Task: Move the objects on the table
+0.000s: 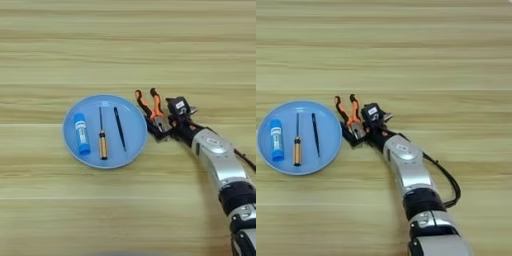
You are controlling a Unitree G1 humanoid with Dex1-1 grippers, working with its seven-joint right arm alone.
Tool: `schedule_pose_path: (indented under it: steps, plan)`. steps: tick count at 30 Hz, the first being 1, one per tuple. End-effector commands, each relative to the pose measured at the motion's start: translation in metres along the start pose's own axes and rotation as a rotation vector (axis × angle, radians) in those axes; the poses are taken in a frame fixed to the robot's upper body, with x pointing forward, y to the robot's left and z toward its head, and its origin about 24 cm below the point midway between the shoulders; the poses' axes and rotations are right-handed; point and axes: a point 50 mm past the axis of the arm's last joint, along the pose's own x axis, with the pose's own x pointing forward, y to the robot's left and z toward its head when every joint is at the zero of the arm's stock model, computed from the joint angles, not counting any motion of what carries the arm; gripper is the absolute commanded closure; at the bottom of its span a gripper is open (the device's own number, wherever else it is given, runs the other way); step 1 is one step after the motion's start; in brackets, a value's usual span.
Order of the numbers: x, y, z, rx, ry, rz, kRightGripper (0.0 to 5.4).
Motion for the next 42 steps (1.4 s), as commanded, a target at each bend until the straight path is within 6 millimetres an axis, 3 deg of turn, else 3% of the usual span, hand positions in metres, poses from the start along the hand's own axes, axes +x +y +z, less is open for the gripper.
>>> schedule_pose_path:
  steps: [1, 18, 31, 42]
  plan:
    - [0.006, -0.010, 0.018, -0.053, -0.025, -0.027, 0.33]
    - [0.009, -0.017, 0.014, 0.013, 0.017, -0.049, 1.94]
    - [0.010, -0.020, 0.013, 0.021, 0.036, -0.062, 2.01]
    - [0.008, -0.033, 0.026, 0.006, -0.014, -0.092, 2.01]
